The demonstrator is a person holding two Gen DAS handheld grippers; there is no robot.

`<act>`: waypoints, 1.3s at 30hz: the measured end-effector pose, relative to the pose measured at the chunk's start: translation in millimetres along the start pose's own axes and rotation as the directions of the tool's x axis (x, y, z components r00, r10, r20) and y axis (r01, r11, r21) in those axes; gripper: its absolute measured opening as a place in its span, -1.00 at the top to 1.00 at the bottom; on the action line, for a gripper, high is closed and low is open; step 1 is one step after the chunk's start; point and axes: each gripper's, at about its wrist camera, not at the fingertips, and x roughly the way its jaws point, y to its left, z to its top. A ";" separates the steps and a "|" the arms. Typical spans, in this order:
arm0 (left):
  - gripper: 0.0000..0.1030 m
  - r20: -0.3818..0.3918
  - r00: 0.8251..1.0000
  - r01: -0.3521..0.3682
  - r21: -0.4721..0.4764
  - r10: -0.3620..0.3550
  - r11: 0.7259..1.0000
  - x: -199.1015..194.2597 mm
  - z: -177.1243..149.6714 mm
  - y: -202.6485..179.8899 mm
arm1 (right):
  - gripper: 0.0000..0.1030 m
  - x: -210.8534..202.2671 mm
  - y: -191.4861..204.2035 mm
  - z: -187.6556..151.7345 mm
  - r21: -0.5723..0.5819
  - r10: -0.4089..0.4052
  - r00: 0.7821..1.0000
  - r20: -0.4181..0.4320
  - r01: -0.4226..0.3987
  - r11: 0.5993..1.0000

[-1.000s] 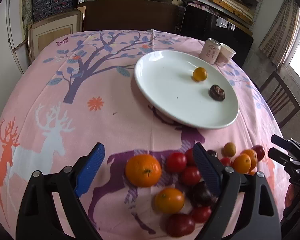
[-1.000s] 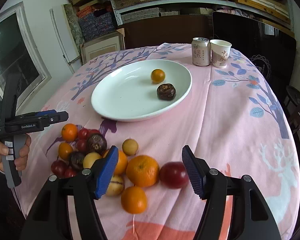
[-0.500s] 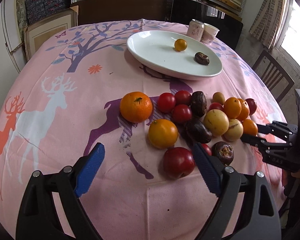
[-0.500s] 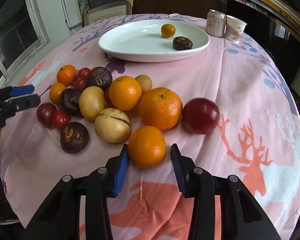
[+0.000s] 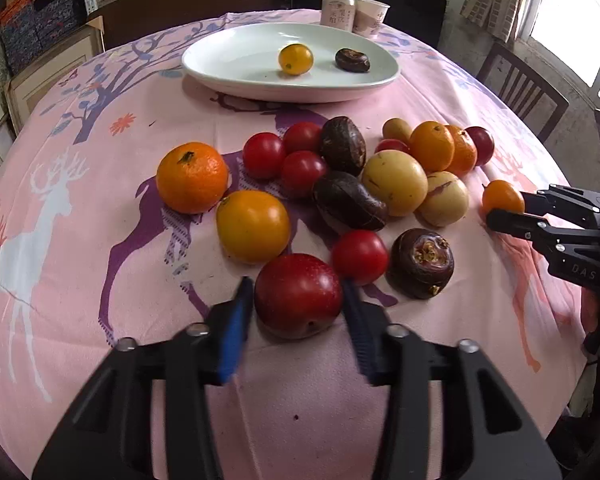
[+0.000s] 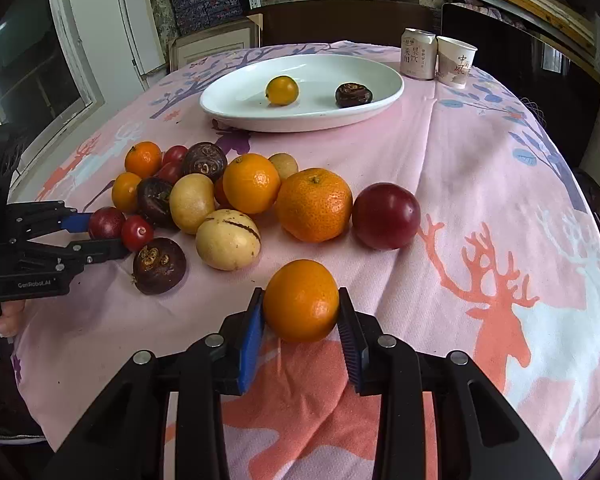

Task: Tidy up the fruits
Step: 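Grasp a mandarin with the right gripper while the left gripper grasps a red tomato, then lower the mandarin and red tomato onto the white plate and release both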

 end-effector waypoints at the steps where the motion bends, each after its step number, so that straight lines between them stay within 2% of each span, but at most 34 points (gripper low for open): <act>1: 0.27 0.003 1.000 0.000 0.003 0.000 1.000 -0.3 -0.6 -0.4 | 0.31 -1.2 -0.7 0.1 0.001 0.004 1.000 0.003 -0.004 1.000; 4: 0.27 -0.003 1.000 0.013 0.024 -0.013 1.000 -5.7 -3.3 -1.8 | 0.31 -8.7 -0.3 1.2 0.001 0.021 0.999 0.024 -0.021 1.000; 6: 0.27 0.011 0.999 0.050 0.032 -0.051 0.998 -18.0 -1.9 -3.3 | 0.31 -17.5 -0.5 4.3 0.002 0.038 0.998 0.049 -0.038 0.999; 10: 0.27 0.105 0.990 0.089 0.034 -0.093 0.995 -53.3 19.8 -4.0 | 0.31 -44.4 -3.2 23.0 0.006 0.068 0.987 0.145 -0.070 0.998; 12: 0.27 0.173 0.980 0.091 0.021 -0.093 0.996 -68.1 38.9 -2.1 | 0.31 -61.2 -6.3 37.8 0.014 0.083 0.971 0.226 -0.089 0.996; 15: 0.27 0.263 0.964 0.047 -0.004 -0.044 0.999 -75.0 75.9 -0.8 | 0.31 -78.2 -10.7 62.9 0.024 0.066 0.937 0.342 -0.079 0.997; 17: 0.27 0.291 0.957 0.022 -0.037 -0.010 0.999 -66.9 102.0 1.3 | 0.31 -79.5 -15.5 79.4 0.043 0.053 0.917 0.396 -0.076 0.996; 18: 0.27 0.296 0.955 0.010 -0.049 0.005 0.999 -59.5 114.2 1.7 | 0.30 -75.4 -17.8 87.7 0.050 0.044 0.914 0.404 -0.071 0.996; 20: 0.27 0.274 0.962 0.006 -0.080 0.017 0.997 -37.9 136.0 5.4 | 0.31 -57.2 -22.8 104.5 0.064 0.049 0.927 0.373 -0.078 0.995; 22: 0.27 0.218 0.976 0.005 -0.113 0.020 0.994 -11.3 152.3 11.3 | 0.30 -34.2 -25.3 115.7 0.077 0.062 0.944 0.323 -0.092 0.993; 26: 0.26 0.141 0.990 0.006 -0.170 0.019 0.985 32.0 163.7 26.4 | 0.30 10.8 -24.2 133.0 0.071 0.076 0.973 0.217 -0.094 0.993; 30: 0.26 0.095 0.995 0.006 -0.199 0.013 0.980 57.0 165.6 36.1 | 0.30 44.9 -23.1 145.2 0.080 0.088 0.987 0.136 -0.099 0.992; 34: 0.24 0.067 0.997 -0.007 -0.216 0.022 0.976 70.0 169.3 41.5 | 0.29 70.2 -21.5 154.7 0.109 0.106 0.991 0.077 -0.114 0.988; 35: 0.19 0.070 0.997 -0.002 -0.224 0.018 0.975 69.9 170.2 42.6 | 0.29 75.5 -23.3 155.9 0.130 0.110 0.992 0.065 -0.117 0.985; 37: -0.28 0.099 0.995 0.012 -0.243 0.013 0.970 62.6 170.6 44.3 | 0.13 80.4 -27.6 157.3 0.176 0.132 0.990 0.054 -0.139 0.975; 39: -0.47 0.131 0.991 -0.005 -0.250 0.039 0.968 50.4 169.9 45.1 | 0.12 76.1 -31.0 155.5 0.197 0.134 0.988 0.078 -0.147 0.969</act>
